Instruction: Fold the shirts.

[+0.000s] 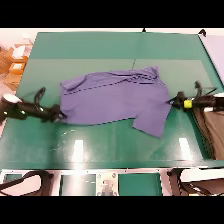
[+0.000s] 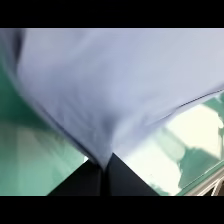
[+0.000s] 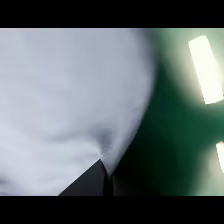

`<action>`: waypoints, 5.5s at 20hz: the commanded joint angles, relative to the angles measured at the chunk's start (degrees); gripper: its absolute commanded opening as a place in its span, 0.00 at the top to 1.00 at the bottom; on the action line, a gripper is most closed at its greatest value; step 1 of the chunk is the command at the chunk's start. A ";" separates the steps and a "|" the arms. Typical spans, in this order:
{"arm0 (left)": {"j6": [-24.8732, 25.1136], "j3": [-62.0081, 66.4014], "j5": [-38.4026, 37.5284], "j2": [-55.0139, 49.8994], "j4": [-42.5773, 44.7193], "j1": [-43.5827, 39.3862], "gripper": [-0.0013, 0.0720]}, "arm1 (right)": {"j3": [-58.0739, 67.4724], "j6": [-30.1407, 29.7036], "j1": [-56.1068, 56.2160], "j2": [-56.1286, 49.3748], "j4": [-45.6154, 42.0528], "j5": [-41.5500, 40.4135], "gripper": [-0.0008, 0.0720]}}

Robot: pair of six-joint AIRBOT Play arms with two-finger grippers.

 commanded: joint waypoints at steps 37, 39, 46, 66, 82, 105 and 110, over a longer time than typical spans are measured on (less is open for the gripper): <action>5.53 42.56 18.21 -23.37 -3.08 -5.22 0.95 | 19.02 -2.19 10.36 -12.13 11.72 -22.49 0.96; 5.53 42.56 19.04 -23.41 -1.66 -5.09 0.95 | 23.30 -2.08 9.97 -14.80 11.54 -19.71 0.96; 1.01 41.77 7.13 -23.41 10.36 -5.11 0.95 | 22.97 2.45 5.20 -14.23 -3.45 -4.92 0.97; -0.74 24.94 4.00 -23.41 10.91 -5.11 0.93 | 13.68 6.43 6.84 -10.38 -12.37 -3.74 0.83; -16.52 -15.26 -1.09 20.76 15.10 5.51 0.30 | -29.97 24.37 -9.79 34.05 -26.10 8.85 0.49; -13.00 -23.12 30.56 10.88 -5.97 -13.46 0.95 | -40.89 19.58 2.75 32.15 -10.97 -3.85 0.75; -21.68 -16.20 15.61 10.88 13.64 -13.46 0.95 | -35.52 23.02 3.30 34.42 -21.33 3.21 0.96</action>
